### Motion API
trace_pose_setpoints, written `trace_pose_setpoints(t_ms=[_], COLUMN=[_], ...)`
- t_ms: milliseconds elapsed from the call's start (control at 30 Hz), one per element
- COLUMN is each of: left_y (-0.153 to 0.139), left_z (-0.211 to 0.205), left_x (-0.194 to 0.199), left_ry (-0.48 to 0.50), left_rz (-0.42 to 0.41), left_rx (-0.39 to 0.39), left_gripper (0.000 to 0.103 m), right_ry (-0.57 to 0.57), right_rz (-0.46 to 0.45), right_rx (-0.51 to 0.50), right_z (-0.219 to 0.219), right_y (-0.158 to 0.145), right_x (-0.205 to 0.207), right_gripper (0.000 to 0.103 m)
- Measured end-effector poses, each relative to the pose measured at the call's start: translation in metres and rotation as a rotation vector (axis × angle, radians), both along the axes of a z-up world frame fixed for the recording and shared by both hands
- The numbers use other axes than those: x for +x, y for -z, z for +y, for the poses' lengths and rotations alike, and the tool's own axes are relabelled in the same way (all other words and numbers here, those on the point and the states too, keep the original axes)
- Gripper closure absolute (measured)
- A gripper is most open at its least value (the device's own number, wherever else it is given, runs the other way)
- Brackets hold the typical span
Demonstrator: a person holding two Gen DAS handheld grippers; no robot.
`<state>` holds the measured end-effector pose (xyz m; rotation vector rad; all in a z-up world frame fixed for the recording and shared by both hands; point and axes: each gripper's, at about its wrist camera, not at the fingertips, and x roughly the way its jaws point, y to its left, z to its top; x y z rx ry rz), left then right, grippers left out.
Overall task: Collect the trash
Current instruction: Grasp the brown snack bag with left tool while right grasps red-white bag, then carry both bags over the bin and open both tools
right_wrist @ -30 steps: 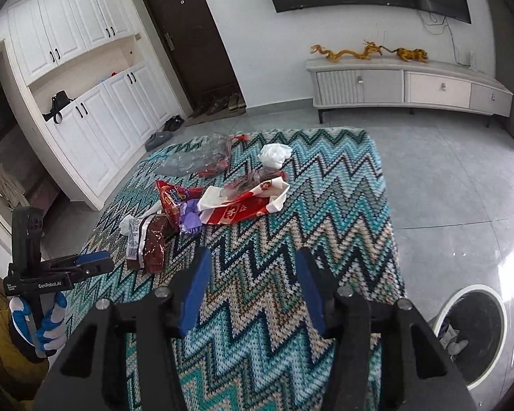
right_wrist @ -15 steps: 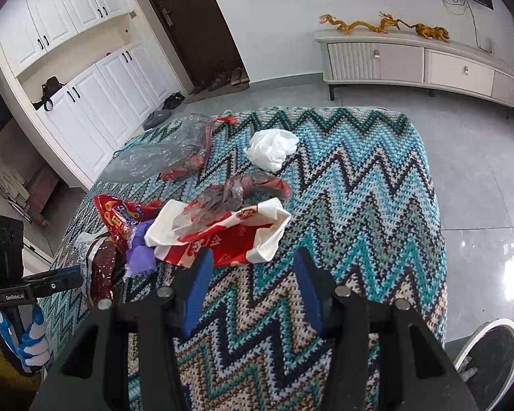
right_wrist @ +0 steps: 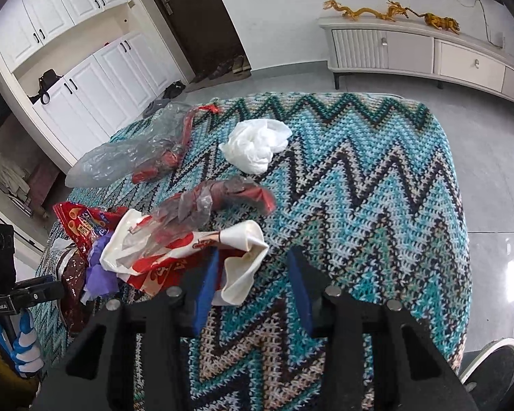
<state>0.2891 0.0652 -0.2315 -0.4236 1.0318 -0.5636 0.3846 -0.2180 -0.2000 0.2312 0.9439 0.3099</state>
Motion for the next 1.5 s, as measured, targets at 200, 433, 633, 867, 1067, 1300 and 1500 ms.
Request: trace_pose_setpoints(t_ms=[200, 433, 633, 867, 1067, 1300, 1500], left_y=[0.001, -0.021, -0.045, -0.085, -0.116, -0.131, -0.112], left_z=[-0.001, -0.006, -0.001, -0.011, -0.061, -0.191, -0.324], left_x=[-0.002, -0.022, -0.049, -0.084, -0.105, -0.105, -0.111], left_ry=[0.017, 0.027, 0.018, 0.038, 0.144, 0.377, 0.574], left_rz=[0.004, -0.049, -0.092, -0.167, -0.227, -0.241, -0.192], left_rx=[-0.032, -0.031, -0.013, 0.041, 0.111, 0.172, 0.192], left_gripper=[0.085, 0.099, 0.099, 0.099, 0.099, 0.099, 0.099], right_ry=[-0.012, 0.013, 0.044, 0.109, 0.226, 0.465, 0.674], right_rz=[-0.023, -0.032, -0.064, -0.152, -0.216, -0.208, -0.095], right_rx=[0.001, 0.016, 0.01, 0.013, 0.001, -0.098, -0.316], right_z=[0.004, -0.002, -0.012, -0.038, -0.092, -0.196, -0.275], right_y=[-0.001, -0.012, -0.034, -0.075, -0.097, -0.089, -0.05], right_x=[-0.008, -0.049, -0.102, -0.159, -0.212, -0.277, -0.308], right_gripper=[0.084, 0.085, 0.085, 0.085, 0.085, 0.085, 0.085])
